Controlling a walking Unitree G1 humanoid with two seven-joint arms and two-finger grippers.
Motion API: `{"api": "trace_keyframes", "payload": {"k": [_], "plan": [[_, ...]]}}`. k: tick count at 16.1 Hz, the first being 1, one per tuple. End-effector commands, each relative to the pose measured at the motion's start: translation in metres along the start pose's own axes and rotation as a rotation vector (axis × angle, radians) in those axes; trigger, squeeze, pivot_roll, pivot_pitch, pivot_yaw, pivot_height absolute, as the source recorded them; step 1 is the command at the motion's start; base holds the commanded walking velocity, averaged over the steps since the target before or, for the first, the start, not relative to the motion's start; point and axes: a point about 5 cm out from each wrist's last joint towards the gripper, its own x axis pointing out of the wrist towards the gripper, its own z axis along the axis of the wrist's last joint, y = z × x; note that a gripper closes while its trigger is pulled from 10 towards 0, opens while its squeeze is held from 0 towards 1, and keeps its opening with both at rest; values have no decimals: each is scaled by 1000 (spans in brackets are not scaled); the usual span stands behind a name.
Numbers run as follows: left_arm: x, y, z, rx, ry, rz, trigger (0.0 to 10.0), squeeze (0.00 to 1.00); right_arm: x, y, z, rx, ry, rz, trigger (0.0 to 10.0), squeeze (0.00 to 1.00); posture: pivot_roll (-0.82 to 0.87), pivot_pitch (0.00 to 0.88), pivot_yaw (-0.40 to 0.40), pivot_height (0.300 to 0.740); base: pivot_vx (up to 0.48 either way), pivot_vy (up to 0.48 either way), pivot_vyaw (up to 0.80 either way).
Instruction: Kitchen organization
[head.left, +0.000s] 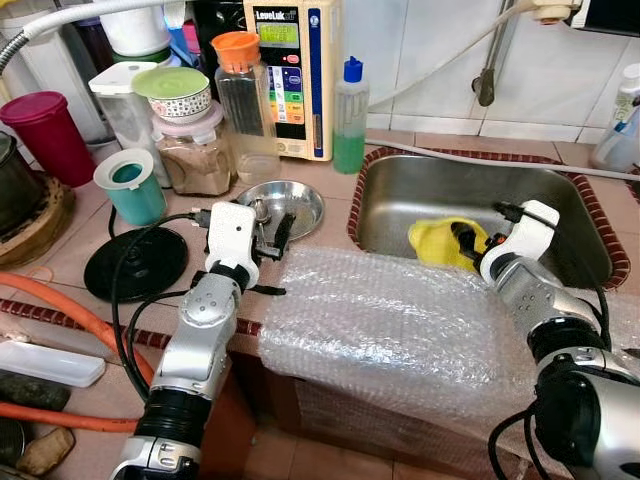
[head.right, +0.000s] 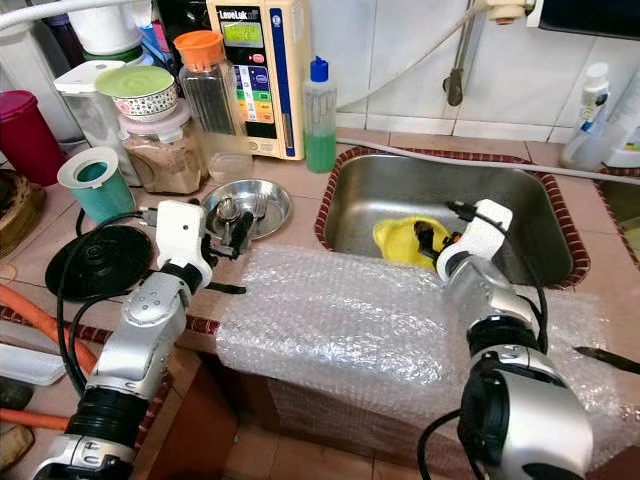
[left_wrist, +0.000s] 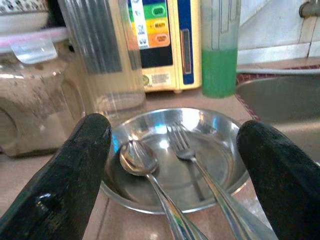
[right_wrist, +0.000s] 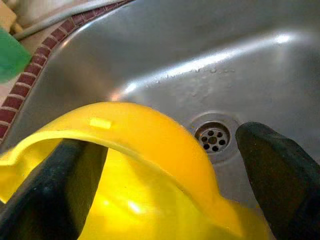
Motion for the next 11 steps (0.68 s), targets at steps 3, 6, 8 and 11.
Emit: {"api": "trace_keyframes", "payload": {"k": [3, 6, 8, 11], "plan": [[-4, 4, 3, 38, -5, -12, 10000, 0, 0, 3, 12, 16, -45, -12, 10000, 1000, 39, 0, 59, 740, 0, 0, 0], [-4, 4, 2, 26, 5, -20, 10000, 0, 0, 4, 9, 31, 24, -8, 10000, 1000, 36, 0, 62, 740, 0, 0, 0], [-4, 2, 3, 8, 12, -40, 10000, 0, 0, 7, 16, 42, 53, -3, 10000, 988, 24, 0, 65, 740, 0, 0, 0], [-4, 2, 2, -2, 29, -42, 10000, 0, -2, 1, 30, -103, 2, -39, 10000, 369, 19, 0, 64, 740, 0, 0, 0]]}}
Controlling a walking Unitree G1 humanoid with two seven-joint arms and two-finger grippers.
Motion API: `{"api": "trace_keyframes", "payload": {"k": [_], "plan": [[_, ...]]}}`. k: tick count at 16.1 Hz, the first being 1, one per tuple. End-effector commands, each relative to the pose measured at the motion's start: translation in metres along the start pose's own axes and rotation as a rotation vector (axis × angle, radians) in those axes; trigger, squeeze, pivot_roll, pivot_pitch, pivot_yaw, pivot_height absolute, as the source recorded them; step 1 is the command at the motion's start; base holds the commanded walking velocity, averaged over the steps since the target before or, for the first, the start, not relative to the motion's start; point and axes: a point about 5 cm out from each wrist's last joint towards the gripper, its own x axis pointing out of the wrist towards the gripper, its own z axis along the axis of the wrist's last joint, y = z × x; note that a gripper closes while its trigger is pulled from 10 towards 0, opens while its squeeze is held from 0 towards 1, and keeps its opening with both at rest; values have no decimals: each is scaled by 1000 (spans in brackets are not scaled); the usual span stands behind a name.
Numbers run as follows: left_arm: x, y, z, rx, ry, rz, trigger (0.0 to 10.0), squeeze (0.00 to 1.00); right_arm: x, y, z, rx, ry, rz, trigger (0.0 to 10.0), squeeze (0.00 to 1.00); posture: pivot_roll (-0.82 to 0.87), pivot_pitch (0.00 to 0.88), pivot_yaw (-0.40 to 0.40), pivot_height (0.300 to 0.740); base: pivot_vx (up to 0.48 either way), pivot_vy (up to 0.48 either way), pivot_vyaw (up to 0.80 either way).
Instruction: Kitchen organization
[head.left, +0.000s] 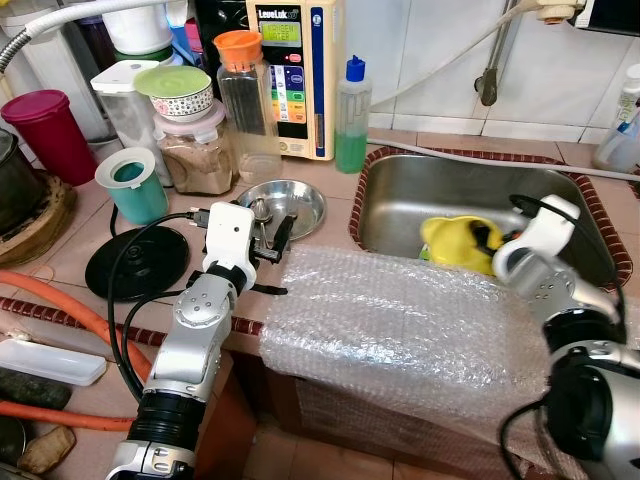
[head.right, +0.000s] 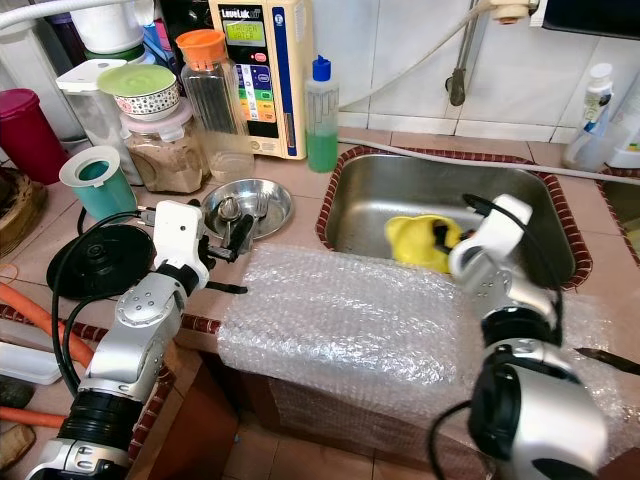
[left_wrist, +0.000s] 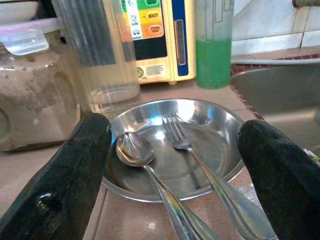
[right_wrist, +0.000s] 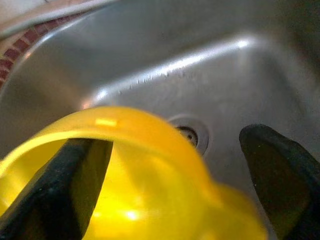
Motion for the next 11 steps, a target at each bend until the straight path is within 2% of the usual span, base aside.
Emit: {"api": "trace_keyframes", "payload": {"k": [1, 2, 3, 4, 5, 6, 7, 8, 9, 10, 11], "plan": [[-1, 0, 4, 0, -6, -9, 10000, 0, -2, 4, 19, -219, -96, -38, 10000, 0, 19, 0, 62, 740, 0, 0, 0], [-2, -2, 2, -2, -1, -18, 10000, 0, -3, 3, 24, -187, -99, -25, 10000, 0, 19, 0, 62, 740, 0, 0, 0], [-2, -3, 3, 0, -2, -24, 10000, 0, -3, 3, 26, -192, -101, -25, 10000, 0, 17, 0, 65, 740, 0, 0, 0], [-2, -4, 4, 3, -7, -27, 10000, 0, -3, 2, 23, -225, -99, -32, 10000, 0, 11, 0, 65, 740, 0, 0, 0], [-3, -4, 4, 3, -12, -25, 10000, 0, -4, 3, 20, -325, -118, -41, 10000, 0, 13, 0, 64, 740, 0, 0, 0], [-3, -4, 5, 1, -21, -20, 10000, 0, -4, 8, 18, -274, -111, 4, 10000, 0, 9, 0, 66, 740, 0, 0, 0], [-3, -3, 8, -1, -41, -10, 10000, 0, -8, -2, 27, -428, -196, -128, 10000, 0, 9, 0, 65, 740, 0, 0, 0], [-3, 0, 10, -5, -50, 11, 10000, 0, -7, 8, 19, -334, -119, -4, 10000, 0, 3, 0, 67, 740, 0, 0, 0], [-2, 1, 8, -50, -28, 18, 10000, 0, -6, 8, 15, -285, -80, 28, 10000, 0, 1, 0, 67, 740, 0, 0, 0], [-1, 0, 8, -75, -18, 18, 10000, 0, -5, 12, 3, -348, -6, 72, 10000, 0, -3, 0, 64, 740, 0, 0, 0], [0, -3, 9, -40, -30, -8, 10000, 0, -4, 6, -1, -48, 60, 48, 10000, 0, -2, 0, 57, 740, 0, 0, 0]]}}
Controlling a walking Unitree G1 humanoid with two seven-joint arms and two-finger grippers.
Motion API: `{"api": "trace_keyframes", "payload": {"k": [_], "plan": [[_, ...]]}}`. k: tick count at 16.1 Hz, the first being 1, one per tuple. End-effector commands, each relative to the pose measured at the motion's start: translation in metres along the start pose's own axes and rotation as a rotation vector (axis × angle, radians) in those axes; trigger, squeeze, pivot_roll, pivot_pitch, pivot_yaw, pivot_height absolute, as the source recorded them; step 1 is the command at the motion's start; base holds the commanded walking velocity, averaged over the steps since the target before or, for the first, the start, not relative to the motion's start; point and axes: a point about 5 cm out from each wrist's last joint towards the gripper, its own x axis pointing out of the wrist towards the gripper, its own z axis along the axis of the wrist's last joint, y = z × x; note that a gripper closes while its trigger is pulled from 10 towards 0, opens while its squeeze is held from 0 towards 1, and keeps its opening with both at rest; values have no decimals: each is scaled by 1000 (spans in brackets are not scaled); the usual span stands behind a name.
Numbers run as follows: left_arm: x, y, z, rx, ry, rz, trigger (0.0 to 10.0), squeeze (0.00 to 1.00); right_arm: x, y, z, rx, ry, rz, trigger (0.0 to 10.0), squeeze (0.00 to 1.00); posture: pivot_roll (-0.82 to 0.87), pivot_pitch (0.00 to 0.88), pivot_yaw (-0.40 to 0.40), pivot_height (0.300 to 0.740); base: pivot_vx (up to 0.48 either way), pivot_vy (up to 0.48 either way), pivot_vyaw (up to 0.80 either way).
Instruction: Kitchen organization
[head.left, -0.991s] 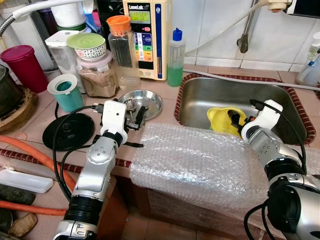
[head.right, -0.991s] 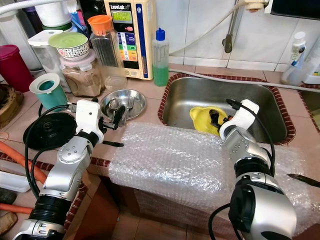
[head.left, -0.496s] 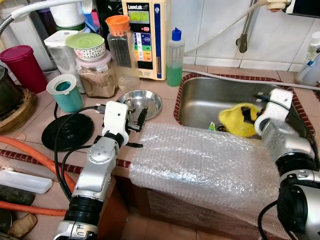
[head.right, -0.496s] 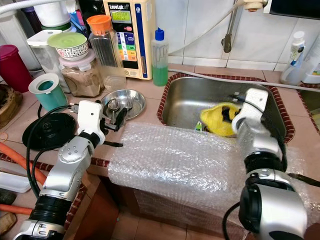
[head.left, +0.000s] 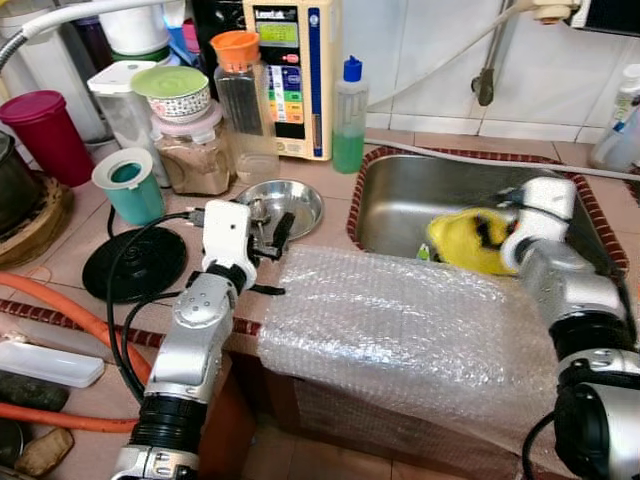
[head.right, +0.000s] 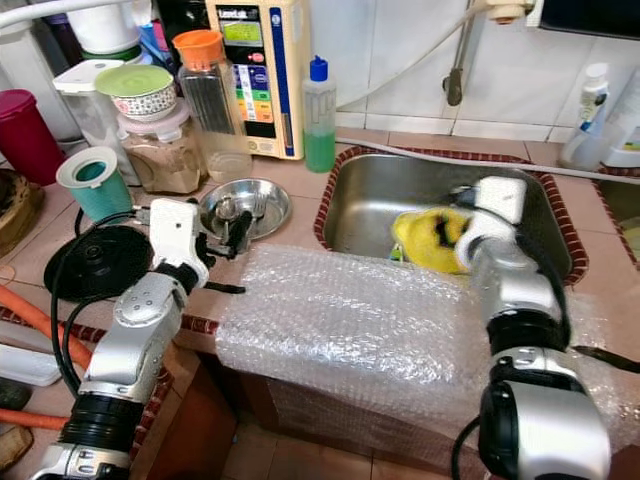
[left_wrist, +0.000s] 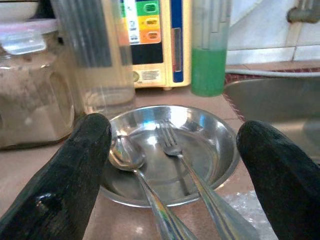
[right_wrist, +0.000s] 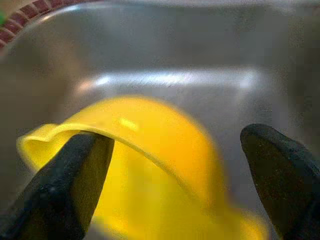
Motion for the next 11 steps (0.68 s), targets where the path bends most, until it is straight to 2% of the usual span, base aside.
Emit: {"api": "trace_keyframes", "payload": {"k": [1, 2, 3, 4, 5, 6, 7, 9, 10, 11], "plan": [[1, 0, 5, 20, -14, -10, 10000, 0, 0, -9, 5, 47, 2, -66, 10000, 0, -2, 0, 57, 740, 0, 0, 0], [0, -1, 4, 6, -10, -8, 10000, 0, -1, 0, 7, -67, -6, 37, 10000, 0, -5, 0, 57, 740, 0, 0, 0], [-2, -2, 2, 0, -3, -8, 10000, 0, -1, -9, 12, 20, -13, -26, 10000, 0, -4, 0, 51, 740, 0, 0, 0], [-3, -3, 1, -1, -3, -8, 10000, 0, -5, -24, 20, -242, -71, -171, 10000, 0, -3, 0, 51, 740, 0, 0, 0], [-4, -4, 0, -4, -2, -12, 10000, 0, -7, -23, 34, -357, -145, -154, 10000, 0, -1, 0, 51, 740, 0, 0, 0], [-5, -5, 0, -5, 1, -15, 10000, 0, -7, -22, 34, -362, -131, -150, 10000, 0, 1, 0, 48, 740, 0, 0, 0], [-5, -5, 0, -3, 3, -18, 10000, 0, -7, -17, 33, -402, -133, -93, 10000, 0, 1, 0, 50, 740, 0, 0, 0], [-5, -4, 1, 0, 0, -19, 10000, 0, -8, -18, 34, -483, -152, -143, 10000, 0, 7, 0, 49, 740, 0, 0, 0], [-5, -4, 1, 2, 0, -20, 10000, 0, -7, -12, 30, -651, -141, -107, 10000, 0, 8, 0, 53, 740, 0, 0, 0], [-5, -4, 2, 4, 1, -22, 10000, 0, -5, -3, 24, -506, -103, 36, 10000, 0, 7, 0, 55, 740, 0, 0, 0]]}}
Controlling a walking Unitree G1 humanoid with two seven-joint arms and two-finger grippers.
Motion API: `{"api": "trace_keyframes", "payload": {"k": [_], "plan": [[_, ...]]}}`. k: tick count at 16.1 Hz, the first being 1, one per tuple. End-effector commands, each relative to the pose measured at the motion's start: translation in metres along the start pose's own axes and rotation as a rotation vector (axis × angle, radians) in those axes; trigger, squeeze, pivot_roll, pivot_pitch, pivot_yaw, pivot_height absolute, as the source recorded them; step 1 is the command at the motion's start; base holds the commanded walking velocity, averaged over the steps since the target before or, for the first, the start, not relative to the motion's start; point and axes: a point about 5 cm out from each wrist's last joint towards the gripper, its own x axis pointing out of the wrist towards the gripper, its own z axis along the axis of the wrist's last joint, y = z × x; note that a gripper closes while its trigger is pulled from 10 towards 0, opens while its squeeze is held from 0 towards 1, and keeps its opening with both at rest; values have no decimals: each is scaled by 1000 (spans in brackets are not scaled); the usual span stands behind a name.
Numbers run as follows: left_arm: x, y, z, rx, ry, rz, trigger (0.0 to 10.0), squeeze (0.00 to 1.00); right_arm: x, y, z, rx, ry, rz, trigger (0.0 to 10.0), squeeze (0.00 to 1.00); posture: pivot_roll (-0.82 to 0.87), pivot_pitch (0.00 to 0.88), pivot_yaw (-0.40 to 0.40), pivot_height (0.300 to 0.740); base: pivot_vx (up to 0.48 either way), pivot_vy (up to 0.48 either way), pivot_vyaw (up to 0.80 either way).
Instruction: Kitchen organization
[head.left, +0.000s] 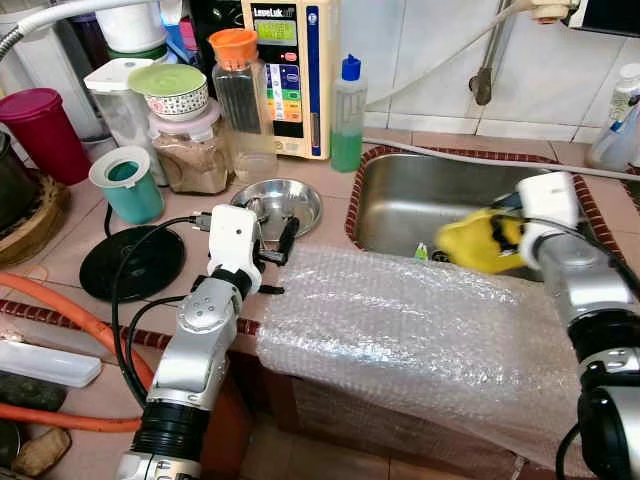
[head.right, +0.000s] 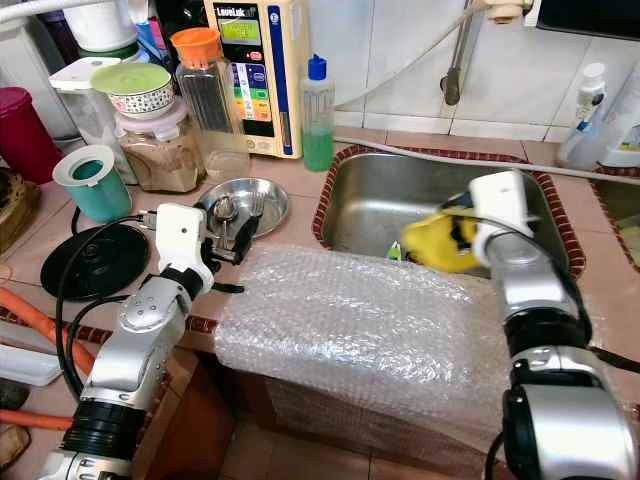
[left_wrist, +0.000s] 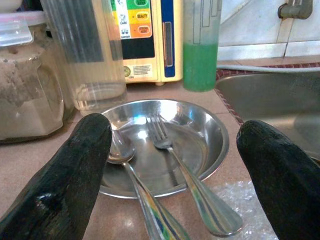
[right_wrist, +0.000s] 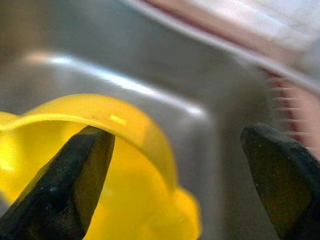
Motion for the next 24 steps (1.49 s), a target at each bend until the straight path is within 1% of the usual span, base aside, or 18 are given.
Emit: {"api": "trace_keyframes", "payload": {"k": [1, 2, 3, 4, 6, 7, 9, 10, 11, 12, 13, 14, 15, 16, 19, 21, 23, 24], "plan": [[-1, -1, 4, 9, -8, -16, 10000, 0, -2, -11, 5, -294, -34, -97, 10000, 0, 11, 0, 55, 740, 0, 0, 0], [-1, -2, 4, 12, -9, -24, 10000, 0, -3, -10, 6, 2, -22, 13, 10000, 0, 10, 0, 56, 740, 0, 0, 0], [-2, -2, 4, 10, -10, -22, 10000, 0, -4, -1, 6, -21, -25, 131, 10000, 0, 12, 0, 54, 740, 0, 0, 0], [-2, -2, 4, 9, -7, -20, 10000, 0, -4, -24, 4, -160, 4, -30, 10000, 0, 15, 0, 50, 740, 0, 0, 0], [-3, -2, 3, 9, -6, -20, 10000, 0, -6, -29, 3, -233, 20, -35, 10000, 0, 17, 0, 48, 740, 0, 0, 0], [-4, -2, 3, 7, -6, -19, 10000, 0, -6, -17, 7, -72, -7, 106, 10000, 0, 16, 0, 44, 740, 0, 0, 0], [-4, -3, 3, 2, -7, -22, 10000, 0, -6, -33, 14, 74, -35, -19, 10000, 0, 15, 0, 48, 740, 0, 0, 0], [-3, -3, 4, 4, -7, -27, 10000, 0, -9, -5, 1, -243, 4, 245, 10000, 0, 8, 0, 55, 740, 0, 0, 0], [-2, -4, 4, 4, -7, -31, 10000, 0, -10, -1, -3, -269, 7, 276, 10000, 0, 8, 0, 53, 740, 0, 0, 0], [-2, -5, 4, 5, -8, -36, 10000, 0, -8, -7, 2, -124, -5, 225, 10000, 0, 8, 0, 53, 740, 0, 0, 0], [-1, -4, 4, 5, -8, -37, 10000, 0, -5, -32, 4, 119, 19, -2, 10000, 0, 8, 0, 53, 740, 0, 0, 0], [0, -4, 5, -1, -9, -32, 10000, 0, -5, -24, -8, 108, 63, 99, 10000, 0, 3, 0, 57, 740, 0, 0, 0], [0, -5, 4, 0, -9, -36, 10000, 0, -5, -20, 2, 366, 2, 131, 10000, 0, 3, 0, 57, 740, 0, 0, 0], [0, -4, 4, 0, -8, -36, 10000, 0, -5, -31, 3, 391, -9, 38, 10000, 0, 1, 0, 58, 740, 0, 0, 0], [0, -5, 6, 7, -19, -36, 10000, 0, -7, -33, 8, 280, -57, 38, 10000, 0, 3, 0, 60, 740, 0, 0, 0], [-1, -3, 7, 74, -30, -39, 10000, 0, -13, -27, 32, 237, -214, 39, 10000, 0, 11, 0, 56, 740, 0, 0, 0], [-5, -4, 7, 118, -39, -48, 10000, 0, -25, -13, 44, 248, -327, 81, 10000, 0, 20, 0, 51, 740, 0, 0, 0], [-11, -3, 6, 167, -53, -57, 10000, 0, -36, 12, 46, 189, -374, 150, 10000, 0, 23, 0, 49, 740, 0, 0, 0]]}}
